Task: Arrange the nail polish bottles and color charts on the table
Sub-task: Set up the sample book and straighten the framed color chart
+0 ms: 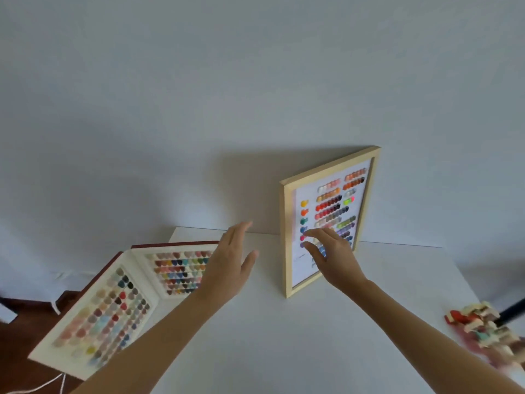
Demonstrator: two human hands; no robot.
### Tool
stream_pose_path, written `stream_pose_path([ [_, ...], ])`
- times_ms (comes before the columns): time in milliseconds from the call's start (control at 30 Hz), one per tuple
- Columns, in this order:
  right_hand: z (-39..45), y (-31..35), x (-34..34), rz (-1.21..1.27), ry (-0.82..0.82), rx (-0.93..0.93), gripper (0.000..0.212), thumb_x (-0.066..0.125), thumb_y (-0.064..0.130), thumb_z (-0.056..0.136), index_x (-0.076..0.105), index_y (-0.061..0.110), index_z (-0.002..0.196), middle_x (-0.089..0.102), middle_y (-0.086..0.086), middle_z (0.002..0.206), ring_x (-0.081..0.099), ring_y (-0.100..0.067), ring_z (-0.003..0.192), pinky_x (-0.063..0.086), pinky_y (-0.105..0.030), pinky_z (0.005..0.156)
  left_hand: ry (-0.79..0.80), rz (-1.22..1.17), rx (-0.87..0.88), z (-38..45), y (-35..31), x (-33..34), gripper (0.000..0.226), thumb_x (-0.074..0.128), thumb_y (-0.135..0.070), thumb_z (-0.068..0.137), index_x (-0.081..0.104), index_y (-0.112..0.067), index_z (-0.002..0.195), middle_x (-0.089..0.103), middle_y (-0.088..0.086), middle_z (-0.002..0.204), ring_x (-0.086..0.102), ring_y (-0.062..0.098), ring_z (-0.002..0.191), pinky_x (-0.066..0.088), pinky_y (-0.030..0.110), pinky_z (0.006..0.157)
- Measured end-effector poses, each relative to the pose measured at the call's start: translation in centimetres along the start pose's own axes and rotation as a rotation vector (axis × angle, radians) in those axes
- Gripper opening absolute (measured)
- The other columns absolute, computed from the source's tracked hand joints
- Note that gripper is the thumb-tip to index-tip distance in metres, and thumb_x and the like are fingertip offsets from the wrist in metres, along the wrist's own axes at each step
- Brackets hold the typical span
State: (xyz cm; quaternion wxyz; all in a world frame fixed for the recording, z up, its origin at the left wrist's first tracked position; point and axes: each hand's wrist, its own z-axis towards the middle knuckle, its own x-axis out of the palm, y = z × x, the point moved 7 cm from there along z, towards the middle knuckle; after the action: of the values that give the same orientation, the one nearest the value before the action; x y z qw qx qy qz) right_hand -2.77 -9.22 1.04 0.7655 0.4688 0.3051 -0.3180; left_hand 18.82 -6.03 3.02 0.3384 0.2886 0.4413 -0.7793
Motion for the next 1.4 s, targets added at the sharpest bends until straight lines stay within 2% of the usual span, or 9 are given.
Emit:
stream_pose_path([
  [200, -1.7, -10.1, -5.8, 0.054, -0.073, 0.124, 0.023, 0.062, 0.019, 0.089, 0.062, 0.013, 0.112, 0.069, -0.009, 0.107, 0.066, -0.021, 0.095, 0.047, -0.022, 0.081, 0.043, -0.063, -0.200, 0.9, -3.1, 9.1, 0.076, 0.058, -0.025, 0.092, 0.008, -0.024, 0.149, 0.024, 0.004, 0.156, 0.036, 0.023, 0.139, 0.047, 0.031, 0.098],
  [400, -1.6, -17.2, -7.2, 0.068, 0.032, 0.284, 0.051, 0.057, 0.020, 0.093, 0.033, 0.019, 0.137, 0.058, -0.017, 0.126, 0.059, -0.030, 0.111, 0.049, -0.043, 0.093, -0.028, -0.119, -0.259, 1.1, -4.9, 13.9, 0.088, 0.057, -0.009, 0.091, -0.006, -0.026, 0.150, 0.017, 0.005, 0.152, 0.040, 0.021, 0.134, 0.059, 0.031, 0.078],
  [500, -1.0, -19.1, -6.6, 0.113, 0.078, 0.326, 0.064, 0.054, 0.019, 0.094, 0.015, 0.025, 0.145, 0.048, -0.018, 0.139, 0.053, -0.035, 0.120, 0.045, -0.053, 0.100, -0.052, -0.107, -0.270, 1.5, -4.7, 15.0, 0.094, 0.055, -0.003, 0.090, -0.014, -0.030, 0.148, 0.015, 0.007, 0.153, 0.043, 0.019, 0.130, 0.058, 0.024, 0.069],
  [600, 0.1, -20.3, -5.8, 0.133, 0.103, 0.359, 0.075, 0.053, 0.015, 0.094, 0.002, 0.028, 0.147, 0.044, -0.019, 0.142, 0.053, -0.037, 0.119, 0.043, -0.057, 0.101, -0.058, -0.105, -0.248, 2.1, -4.0, 15.7, 0.099, 0.056, -0.006, 0.089, -0.019, -0.038, 0.145, 0.018, 0.006, 0.150, 0.042, 0.006, 0.118, 0.047, 0.007, 0.056],
  [800, 2.8, -20.9, -4.5, 0.089, 0.095, 0.198, 0.084, 0.056, 0.012, 0.093, -0.007, 0.022, 0.148, 0.058, -0.017, 0.123, 0.064, -0.029, 0.091, 0.056, -0.041, 0.078, -0.040, -0.117, -0.253, 3.9, -1.0, 16.4, 0.099, 0.058, -0.013, 0.088, -0.019, -0.037, 0.145, 0.031, 0.010, 0.138, 0.052, 0.000, 0.100, 0.045, 0.002, 0.049],
  [933, 3.8, -21.1, -3.9, 0.042, 0.039, 0.036, 0.080, 0.059, 0.013, 0.090, 0.003, 0.010, 0.148, 0.053, -0.022, 0.128, 0.064, -0.030, 0.096, 0.058, -0.046, 0.080, -0.052, -0.149, -0.253, 5.5, 0.8, 16.3, 0.088, 0.049, -0.028, 0.088, -0.016, -0.037, 0.146, 0.034, 0.003, 0.128, 0.053, -0.013, 0.092, 0.039, -0.006, 0.050],
  [1067, 3.6, -22.4, -2.8, 0.020, 0.022, 0.013, 0.096, 0.065, 0.003, 0.085, -0.006, 0.017, 0.149, 0.050, -0.021, 0.134, 0.064, -0.028, 0.101, 0.057, -0.048, 0.083, -0.056, -0.185, -0.236, 7.4, 2.5, 16.5, 0.092, 0.054, -0.013, 0.092, -0.015, -0.039, 0.146, 0.035, -0.001, 0.125, 0.049, -0.021, 0.101, 0.041, -0.006, 0.054],
  [1267, 3.6, -24.5, -1.9, -0.027, -0.026, 0.074, 0.095, 0.063, 0.001, 0.086, -0.006, 0.021, 0.149, 0.052, -0.020, 0.125, 0.063, -0.028, 0.100, 0.058, -0.049, 0.082, -0.027, -0.190, -0.175, 10.8, 3.6, 16.9, 0.096, 0.058, -0.014, 0.088, -0.015, -0.038, 0.146, 0.038, 0.002, 0.126, 0.052, -0.012, 0.100, 0.047, 0.000, 0.060],
  [1400, 3.8, -25.4, -1.7, -0.060, -0.060, 0.094, 0.096, 0.065, 0.001, 0.084, -0.002, 0.021, 0.149, 0.054, -0.020, 0.115, 0.062, -0.025, 0.089, 0.059, -0.048, 0.076, -0.025, -0.156, -0.130, 12.6, 3.8, 17.6, 0.102, 0.061, -0.007, 0.087, -0.017, -0.035, 0.147, 0.038, 0.009, 0.128, 0.053, 0.005, 0.105, 0.054, 0.019, 0.071],
])
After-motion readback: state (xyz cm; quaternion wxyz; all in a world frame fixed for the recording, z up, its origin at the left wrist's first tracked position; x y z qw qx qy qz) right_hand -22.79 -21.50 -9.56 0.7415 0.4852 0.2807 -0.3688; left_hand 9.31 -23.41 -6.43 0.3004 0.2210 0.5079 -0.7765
